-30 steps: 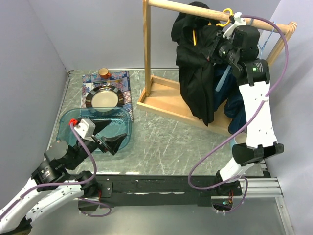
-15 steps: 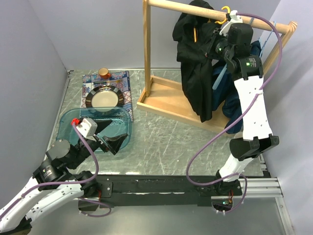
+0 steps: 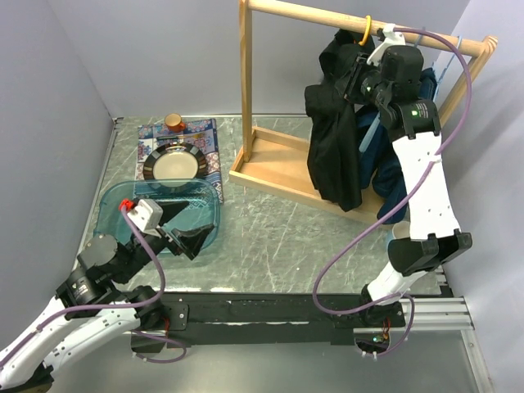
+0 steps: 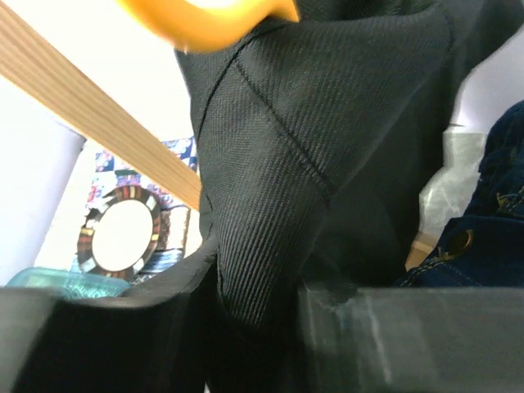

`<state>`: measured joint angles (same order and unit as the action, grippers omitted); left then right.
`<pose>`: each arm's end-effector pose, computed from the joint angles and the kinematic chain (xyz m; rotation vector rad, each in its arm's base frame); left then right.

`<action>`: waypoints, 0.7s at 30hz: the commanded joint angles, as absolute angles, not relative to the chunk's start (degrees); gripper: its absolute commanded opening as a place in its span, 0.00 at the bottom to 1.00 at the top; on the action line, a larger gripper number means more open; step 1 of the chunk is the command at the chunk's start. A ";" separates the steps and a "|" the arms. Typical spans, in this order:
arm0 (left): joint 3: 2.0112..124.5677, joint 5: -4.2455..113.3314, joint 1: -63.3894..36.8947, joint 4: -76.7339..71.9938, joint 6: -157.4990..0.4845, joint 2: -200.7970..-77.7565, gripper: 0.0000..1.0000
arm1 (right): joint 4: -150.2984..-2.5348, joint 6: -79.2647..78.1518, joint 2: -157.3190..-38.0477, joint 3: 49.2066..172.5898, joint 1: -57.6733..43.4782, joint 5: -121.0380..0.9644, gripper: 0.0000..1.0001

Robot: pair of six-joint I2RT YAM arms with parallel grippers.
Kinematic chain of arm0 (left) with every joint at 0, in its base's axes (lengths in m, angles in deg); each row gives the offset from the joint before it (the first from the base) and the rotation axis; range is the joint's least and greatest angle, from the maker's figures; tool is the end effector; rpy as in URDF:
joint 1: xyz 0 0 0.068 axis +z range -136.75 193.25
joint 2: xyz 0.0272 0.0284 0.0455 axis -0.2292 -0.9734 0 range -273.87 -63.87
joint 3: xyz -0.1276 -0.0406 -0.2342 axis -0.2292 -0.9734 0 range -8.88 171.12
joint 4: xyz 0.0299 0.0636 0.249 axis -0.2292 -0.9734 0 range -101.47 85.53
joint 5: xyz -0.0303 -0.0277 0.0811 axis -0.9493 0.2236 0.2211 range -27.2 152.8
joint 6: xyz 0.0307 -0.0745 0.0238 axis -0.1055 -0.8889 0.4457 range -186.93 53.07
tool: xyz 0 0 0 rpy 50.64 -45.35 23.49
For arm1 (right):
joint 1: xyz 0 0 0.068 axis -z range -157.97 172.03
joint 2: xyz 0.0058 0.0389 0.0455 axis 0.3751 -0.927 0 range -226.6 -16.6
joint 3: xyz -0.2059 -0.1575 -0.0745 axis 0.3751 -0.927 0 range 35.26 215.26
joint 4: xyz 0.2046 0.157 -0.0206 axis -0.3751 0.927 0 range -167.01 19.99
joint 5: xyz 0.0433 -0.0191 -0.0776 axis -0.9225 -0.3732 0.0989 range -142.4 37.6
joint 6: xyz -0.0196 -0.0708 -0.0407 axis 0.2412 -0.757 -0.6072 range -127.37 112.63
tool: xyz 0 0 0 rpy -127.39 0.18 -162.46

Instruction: Place the skirt on the hanger

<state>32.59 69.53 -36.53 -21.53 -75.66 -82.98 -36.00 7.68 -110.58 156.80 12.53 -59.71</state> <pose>0.0847 -0.0869 0.3600 0.4409 1.4577 -0.7371 0.3612 0.0699 0.5047 -0.0035 1.8235 0.4193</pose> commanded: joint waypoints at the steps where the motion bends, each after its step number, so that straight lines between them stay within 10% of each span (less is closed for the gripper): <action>1: 32.69 68.60 -36.23 -19.94 -76.16 -81.19 0.97 | -39.22 3.54 -105.03 155.59 12.89 -63.63 0.51; 13: 35.67 70.09 -36.32 -22.22 -80.01 -82.68 0.97 | -40.00 -10.97 -84.39 142.17 13.06 -75.95 1.00; 21: 46.57 75.72 -36.23 -28.91 -84.23 -85.41 0.97 | -39.93 -10.90 -67.77 133.88 15.78 -67.62 1.00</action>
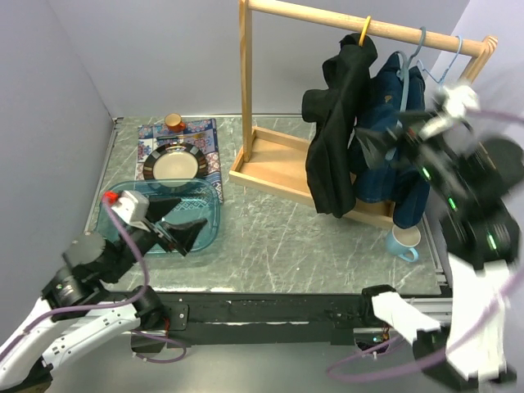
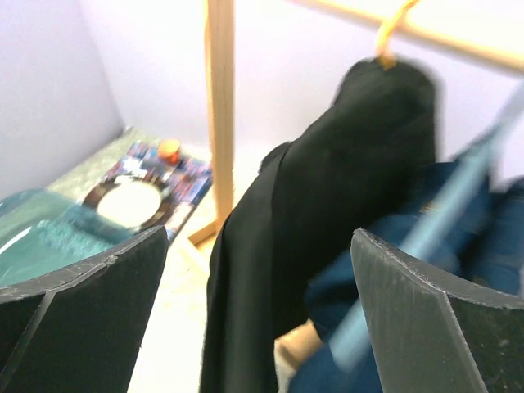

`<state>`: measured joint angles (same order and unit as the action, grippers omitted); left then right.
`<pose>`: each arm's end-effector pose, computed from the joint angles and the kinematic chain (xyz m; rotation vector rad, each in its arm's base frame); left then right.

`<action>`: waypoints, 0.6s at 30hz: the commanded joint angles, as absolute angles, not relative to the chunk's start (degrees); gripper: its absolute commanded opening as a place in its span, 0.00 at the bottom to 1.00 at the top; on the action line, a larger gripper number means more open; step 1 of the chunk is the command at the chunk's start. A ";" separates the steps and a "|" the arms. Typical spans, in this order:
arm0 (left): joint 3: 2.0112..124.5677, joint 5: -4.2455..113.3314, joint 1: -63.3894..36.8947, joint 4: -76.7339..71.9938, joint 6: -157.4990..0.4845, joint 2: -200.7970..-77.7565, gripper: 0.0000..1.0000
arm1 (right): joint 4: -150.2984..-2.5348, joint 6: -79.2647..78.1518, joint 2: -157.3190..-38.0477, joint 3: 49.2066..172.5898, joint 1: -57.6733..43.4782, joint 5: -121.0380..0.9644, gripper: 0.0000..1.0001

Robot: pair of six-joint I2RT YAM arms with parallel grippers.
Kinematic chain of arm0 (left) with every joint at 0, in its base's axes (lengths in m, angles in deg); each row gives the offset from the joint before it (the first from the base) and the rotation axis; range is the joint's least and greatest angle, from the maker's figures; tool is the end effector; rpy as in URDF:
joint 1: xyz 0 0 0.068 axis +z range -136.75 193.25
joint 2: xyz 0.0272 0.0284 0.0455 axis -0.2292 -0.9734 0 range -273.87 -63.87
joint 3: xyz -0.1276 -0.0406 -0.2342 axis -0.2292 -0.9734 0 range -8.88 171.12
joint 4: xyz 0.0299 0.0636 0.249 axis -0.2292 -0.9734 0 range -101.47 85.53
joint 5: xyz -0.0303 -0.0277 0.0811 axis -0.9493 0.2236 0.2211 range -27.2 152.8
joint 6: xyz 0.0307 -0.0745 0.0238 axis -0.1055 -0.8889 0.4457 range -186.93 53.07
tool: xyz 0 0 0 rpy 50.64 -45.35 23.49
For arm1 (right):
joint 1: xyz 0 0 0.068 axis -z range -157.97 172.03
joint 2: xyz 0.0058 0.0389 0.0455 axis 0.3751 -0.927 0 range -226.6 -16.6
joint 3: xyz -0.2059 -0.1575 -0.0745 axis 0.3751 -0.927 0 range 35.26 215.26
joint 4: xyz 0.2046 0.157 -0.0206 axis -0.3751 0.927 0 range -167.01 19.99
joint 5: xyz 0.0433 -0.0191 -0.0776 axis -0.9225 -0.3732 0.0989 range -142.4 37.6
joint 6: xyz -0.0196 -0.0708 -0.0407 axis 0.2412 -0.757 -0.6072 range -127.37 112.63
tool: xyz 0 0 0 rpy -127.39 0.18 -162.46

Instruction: Place the skirt on the hanger

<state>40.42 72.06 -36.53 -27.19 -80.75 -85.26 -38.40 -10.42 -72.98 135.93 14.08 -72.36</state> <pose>0.0793 -0.0756 0.3882 0.3419 1.4917 -0.7748 0.1445 0.0455 0.5568 -0.4220 1.4248 0.3255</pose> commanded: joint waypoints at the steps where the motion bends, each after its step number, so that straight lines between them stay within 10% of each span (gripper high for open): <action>1: 47.01 75.90 -36.23 -28.91 -84.50 -85.23 0.97 | -39.66 -8.80 -66.62 132.75 16.22 -63.95 1.00; 18: 51.24 80.12 -36.32 -32.95 -86.35 -84.87 0.97 | -39.75 -6.32 -50.79 121.13 28.53 -45.10 1.00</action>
